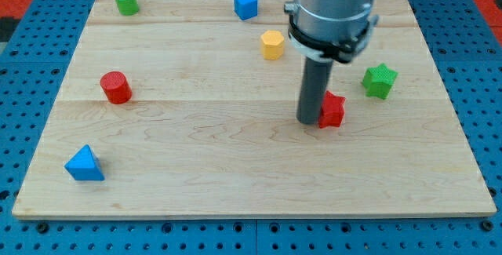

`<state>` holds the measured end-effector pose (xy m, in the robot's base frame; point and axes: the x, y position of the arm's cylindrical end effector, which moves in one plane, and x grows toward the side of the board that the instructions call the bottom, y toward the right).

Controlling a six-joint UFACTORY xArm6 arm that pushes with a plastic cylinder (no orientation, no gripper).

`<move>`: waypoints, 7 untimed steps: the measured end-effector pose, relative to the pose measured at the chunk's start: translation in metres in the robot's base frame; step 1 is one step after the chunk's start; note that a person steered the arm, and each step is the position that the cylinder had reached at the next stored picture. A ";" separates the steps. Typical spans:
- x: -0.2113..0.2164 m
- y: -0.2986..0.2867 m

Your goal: Move the red star slightly down

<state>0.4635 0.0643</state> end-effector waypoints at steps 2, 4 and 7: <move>-0.032 0.028; 0.002 0.037; 0.012 0.042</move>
<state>0.4754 0.1066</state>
